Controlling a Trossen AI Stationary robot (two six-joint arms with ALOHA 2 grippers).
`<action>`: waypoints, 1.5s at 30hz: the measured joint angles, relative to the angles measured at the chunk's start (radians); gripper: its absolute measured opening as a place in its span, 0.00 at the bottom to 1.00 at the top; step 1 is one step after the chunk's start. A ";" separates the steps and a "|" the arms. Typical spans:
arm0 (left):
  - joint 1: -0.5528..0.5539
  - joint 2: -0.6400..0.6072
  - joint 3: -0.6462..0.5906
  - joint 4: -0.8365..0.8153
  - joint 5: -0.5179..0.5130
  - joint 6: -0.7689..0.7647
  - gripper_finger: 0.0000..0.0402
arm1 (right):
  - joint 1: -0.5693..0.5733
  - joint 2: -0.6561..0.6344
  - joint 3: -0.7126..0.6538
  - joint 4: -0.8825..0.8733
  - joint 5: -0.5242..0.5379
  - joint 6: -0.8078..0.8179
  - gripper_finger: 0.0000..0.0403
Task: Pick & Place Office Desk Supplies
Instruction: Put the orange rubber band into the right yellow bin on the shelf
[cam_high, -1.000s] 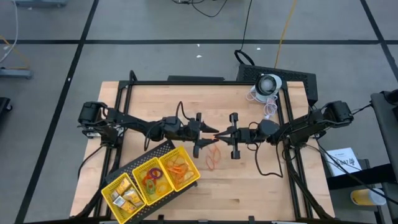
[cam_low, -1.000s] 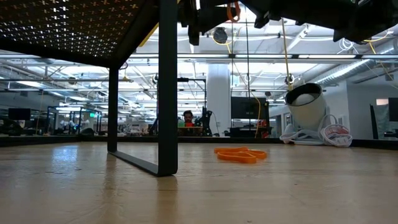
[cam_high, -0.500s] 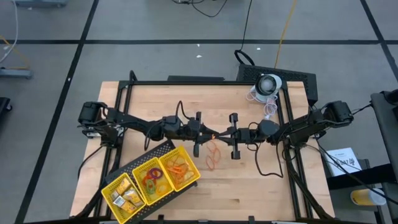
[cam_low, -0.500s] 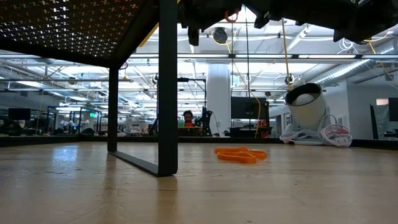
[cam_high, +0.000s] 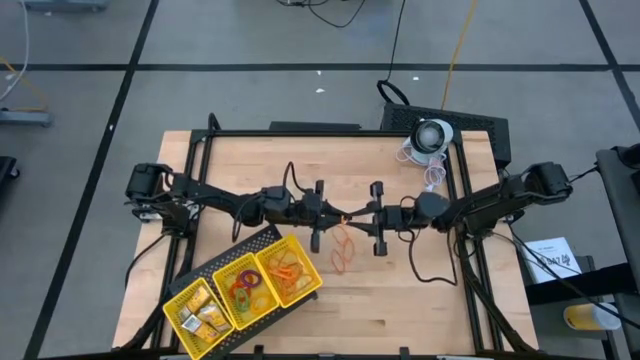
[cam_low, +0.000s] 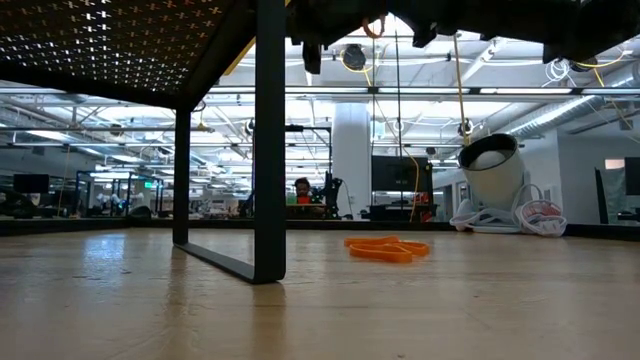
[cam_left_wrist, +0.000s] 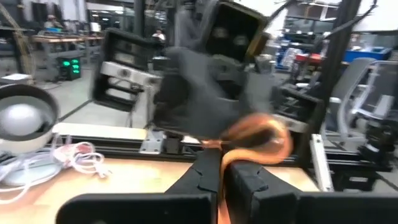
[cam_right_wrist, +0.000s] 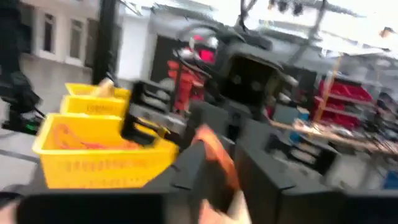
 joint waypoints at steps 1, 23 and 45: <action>-0.002 0.000 0.000 0.001 0.018 0.000 0.02 | 0.000 -0.018 0.000 -0.035 0.021 0.001 0.23; -0.125 -0.362 0.000 -0.512 0.350 -0.003 0.01 | 0.014 -0.383 -0.008 -0.594 0.202 0.129 0.59; -0.322 -0.408 0.000 -0.834 -0.058 -0.151 0.38 | 0.005 -0.383 -0.015 -0.586 0.201 0.134 0.55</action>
